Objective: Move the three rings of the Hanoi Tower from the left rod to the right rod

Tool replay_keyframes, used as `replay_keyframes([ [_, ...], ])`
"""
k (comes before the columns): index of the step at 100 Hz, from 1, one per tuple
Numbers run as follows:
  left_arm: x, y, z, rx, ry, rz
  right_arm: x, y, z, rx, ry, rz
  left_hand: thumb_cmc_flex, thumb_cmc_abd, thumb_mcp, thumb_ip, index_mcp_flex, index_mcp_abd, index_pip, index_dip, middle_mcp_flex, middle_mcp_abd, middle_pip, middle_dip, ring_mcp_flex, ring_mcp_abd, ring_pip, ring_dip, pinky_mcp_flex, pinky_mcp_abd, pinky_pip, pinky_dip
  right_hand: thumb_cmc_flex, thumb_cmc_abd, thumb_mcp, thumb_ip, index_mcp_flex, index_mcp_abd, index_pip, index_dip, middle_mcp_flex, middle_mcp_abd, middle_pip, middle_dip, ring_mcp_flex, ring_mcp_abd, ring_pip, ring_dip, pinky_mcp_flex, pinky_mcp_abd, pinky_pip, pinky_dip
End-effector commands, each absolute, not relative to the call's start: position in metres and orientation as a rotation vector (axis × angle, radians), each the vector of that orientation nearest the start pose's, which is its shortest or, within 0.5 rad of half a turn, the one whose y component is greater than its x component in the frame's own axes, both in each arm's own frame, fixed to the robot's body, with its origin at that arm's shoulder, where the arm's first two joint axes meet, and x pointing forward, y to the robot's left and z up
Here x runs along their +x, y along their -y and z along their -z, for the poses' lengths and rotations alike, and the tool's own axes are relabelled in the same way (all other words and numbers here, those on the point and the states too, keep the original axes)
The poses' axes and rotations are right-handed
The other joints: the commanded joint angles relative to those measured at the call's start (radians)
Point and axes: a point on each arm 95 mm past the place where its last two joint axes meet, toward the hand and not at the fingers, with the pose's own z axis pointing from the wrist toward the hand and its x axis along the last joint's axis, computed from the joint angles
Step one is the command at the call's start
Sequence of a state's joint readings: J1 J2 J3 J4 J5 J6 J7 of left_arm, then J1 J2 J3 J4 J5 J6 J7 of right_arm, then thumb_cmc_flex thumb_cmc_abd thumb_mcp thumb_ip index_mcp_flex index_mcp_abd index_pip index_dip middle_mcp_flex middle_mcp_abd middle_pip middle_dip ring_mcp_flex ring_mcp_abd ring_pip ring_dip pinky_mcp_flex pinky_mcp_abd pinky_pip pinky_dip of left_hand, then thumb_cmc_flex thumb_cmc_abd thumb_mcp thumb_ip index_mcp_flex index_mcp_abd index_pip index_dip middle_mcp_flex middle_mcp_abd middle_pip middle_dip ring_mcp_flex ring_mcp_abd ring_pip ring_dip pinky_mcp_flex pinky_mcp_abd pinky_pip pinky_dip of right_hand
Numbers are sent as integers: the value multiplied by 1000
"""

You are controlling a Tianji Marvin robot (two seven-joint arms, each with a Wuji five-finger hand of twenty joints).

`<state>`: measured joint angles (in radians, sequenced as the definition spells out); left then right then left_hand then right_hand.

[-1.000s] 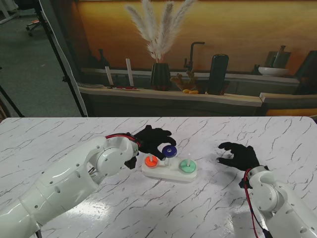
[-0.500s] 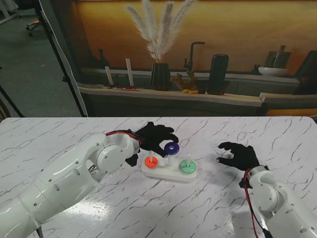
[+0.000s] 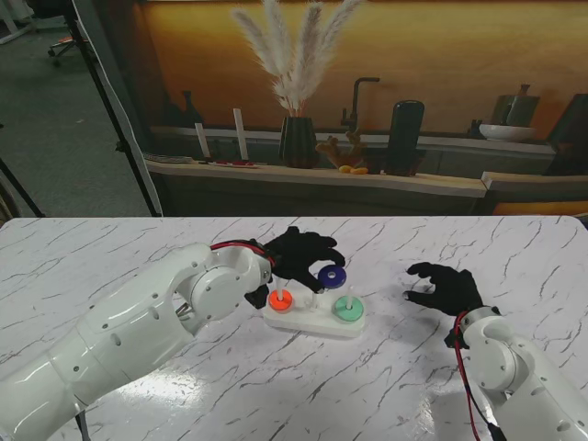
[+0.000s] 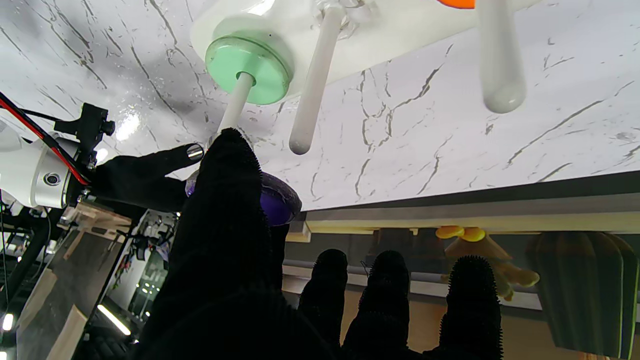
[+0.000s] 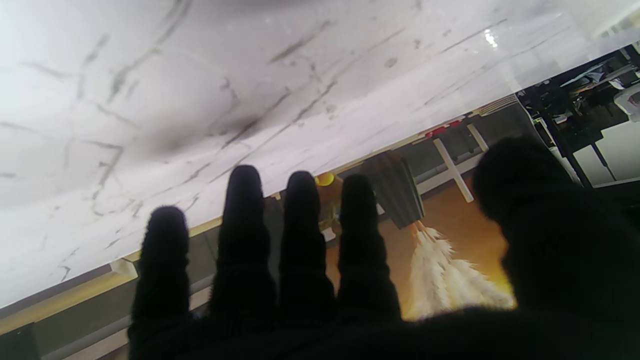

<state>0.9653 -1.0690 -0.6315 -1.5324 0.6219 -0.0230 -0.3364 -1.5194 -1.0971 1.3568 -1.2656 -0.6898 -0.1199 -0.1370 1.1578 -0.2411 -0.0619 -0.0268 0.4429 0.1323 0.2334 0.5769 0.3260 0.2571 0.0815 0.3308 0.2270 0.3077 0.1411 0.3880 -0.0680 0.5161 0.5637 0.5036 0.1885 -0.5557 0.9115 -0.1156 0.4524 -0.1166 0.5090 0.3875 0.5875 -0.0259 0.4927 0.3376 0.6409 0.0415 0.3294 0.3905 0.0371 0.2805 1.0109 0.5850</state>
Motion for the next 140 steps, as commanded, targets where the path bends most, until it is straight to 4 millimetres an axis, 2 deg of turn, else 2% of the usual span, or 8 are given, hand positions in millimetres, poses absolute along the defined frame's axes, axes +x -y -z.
replay_keyframes([
  [1,450,156,256,-1031,-2124,1616,414,111,387,1604,-1175,-1467,73,77,48,2,92,-87,131,53,18,-4,3,7,24,1,2,13,-2,28,36,-7,6,-10,17,34,24,8,13,13,17,0,12,4,9,-23,19,8,-13,100,19,5],
  [84,444,181,267,-1076,-2140,1653,411,116,396,1635,-1184,-1423,74,77,48,2,91,-84,133,52,16,-4,1,7,22,1,1,13,-4,27,33,-9,7,-11,19,34,23,8,15,13,18,-1,15,4,8,-22,20,8,-13,98,19,5],
  [140,444,182,277,-1106,-2167,1627,409,118,397,1644,-1182,-1411,73,79,48,2,90,-81,132,51,15,-4,1,7,20,2,0,13,-5,27,32,-8,9,-13,22,33,22,8,16,13,16,0,15,4,8,-23,20,8,-13,99,19,5],
])
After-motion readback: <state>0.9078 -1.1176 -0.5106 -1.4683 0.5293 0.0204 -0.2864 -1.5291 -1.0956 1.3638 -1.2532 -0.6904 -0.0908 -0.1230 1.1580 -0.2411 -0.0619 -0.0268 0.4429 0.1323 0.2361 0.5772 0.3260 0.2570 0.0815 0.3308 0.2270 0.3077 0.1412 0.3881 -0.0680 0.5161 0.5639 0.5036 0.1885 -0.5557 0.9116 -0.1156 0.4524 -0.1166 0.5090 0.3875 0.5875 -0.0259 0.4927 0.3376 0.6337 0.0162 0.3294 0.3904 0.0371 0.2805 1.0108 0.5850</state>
